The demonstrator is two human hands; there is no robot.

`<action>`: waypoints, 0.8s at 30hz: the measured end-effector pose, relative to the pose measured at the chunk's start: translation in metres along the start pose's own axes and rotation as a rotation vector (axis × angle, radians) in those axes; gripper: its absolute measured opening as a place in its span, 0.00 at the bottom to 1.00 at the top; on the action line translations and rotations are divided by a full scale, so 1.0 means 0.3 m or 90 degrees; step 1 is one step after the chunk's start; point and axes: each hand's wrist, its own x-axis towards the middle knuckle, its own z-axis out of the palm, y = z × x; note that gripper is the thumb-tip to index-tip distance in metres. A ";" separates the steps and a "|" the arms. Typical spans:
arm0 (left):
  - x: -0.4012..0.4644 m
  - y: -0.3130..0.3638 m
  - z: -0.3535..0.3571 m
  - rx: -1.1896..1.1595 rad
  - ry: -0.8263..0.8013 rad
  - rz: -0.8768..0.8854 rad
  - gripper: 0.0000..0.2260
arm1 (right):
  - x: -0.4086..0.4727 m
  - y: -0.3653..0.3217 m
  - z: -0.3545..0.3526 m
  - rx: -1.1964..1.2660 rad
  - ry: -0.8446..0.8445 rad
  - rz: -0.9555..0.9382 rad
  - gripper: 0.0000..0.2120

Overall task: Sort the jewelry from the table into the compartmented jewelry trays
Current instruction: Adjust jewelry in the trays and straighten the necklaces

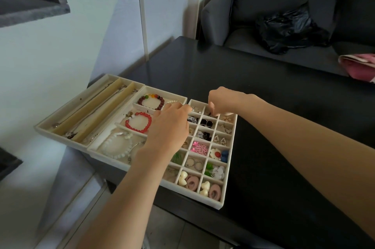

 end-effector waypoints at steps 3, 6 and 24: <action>0.000 0.005 -0.002 0.001 -0.002 0.001 0.18 | 0.001 0.006 -0.007 -0.002 -0.013 -0.007 0.08; 0.000 0.002 -0.003 0.001 -0.001 0.003 0.18 | 0.001 0.003 -0.011 -0.012 -0.015 -0.006 0.07; 0.000 -0.019 0.000 -0.011 0.016 0.003 0.17 | -0.024 -0.017 -0.005 -0.027 0.083 0.041 0.10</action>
